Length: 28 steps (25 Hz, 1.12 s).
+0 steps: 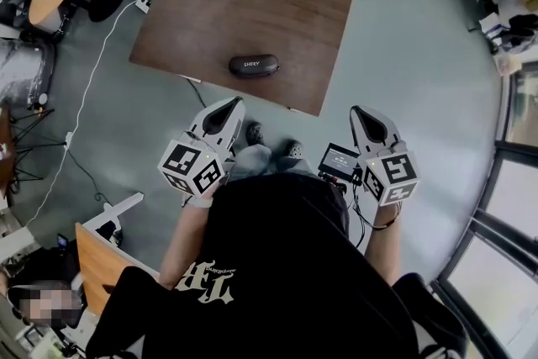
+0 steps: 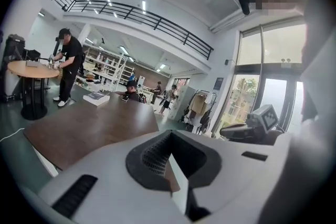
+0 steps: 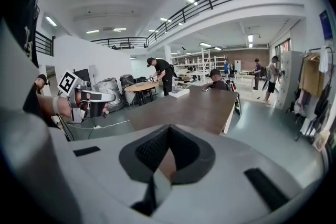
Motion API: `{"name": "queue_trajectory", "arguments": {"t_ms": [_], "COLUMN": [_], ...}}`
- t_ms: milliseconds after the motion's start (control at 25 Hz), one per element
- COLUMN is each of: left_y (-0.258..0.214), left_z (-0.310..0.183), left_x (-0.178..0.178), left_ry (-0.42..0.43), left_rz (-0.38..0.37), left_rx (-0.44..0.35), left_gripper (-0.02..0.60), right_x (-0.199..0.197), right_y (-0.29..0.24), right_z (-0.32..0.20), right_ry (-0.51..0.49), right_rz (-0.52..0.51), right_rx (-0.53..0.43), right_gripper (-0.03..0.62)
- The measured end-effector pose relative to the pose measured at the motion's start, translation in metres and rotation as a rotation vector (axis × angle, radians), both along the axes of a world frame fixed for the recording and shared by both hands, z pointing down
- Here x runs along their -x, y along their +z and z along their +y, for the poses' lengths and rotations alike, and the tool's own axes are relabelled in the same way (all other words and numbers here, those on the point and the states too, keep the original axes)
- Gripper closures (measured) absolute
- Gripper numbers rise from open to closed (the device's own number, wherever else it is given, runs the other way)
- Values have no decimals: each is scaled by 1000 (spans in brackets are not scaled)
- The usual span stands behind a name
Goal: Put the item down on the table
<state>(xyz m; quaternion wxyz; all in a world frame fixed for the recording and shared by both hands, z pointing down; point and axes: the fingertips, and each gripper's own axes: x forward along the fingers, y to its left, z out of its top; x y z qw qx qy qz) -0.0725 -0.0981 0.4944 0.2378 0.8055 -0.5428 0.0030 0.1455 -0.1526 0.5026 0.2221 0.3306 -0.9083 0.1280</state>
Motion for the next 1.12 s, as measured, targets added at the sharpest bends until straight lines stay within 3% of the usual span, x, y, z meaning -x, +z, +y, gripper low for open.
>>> {"name": "queue_trajectory", "arguments": {"t_ms": [1120], "left_y": [1], "left_z": [11], "left_x": [8], "left_ry": [-33], "left_rz": [6], "left_rx": [-3], "left_gripper": [575], "right_x": [25], "right_y": [-3], "right_z": [5], "right_ry": [-84], "right_rz": [59], "right_rx": [-9], "right_gripper": [608]}}
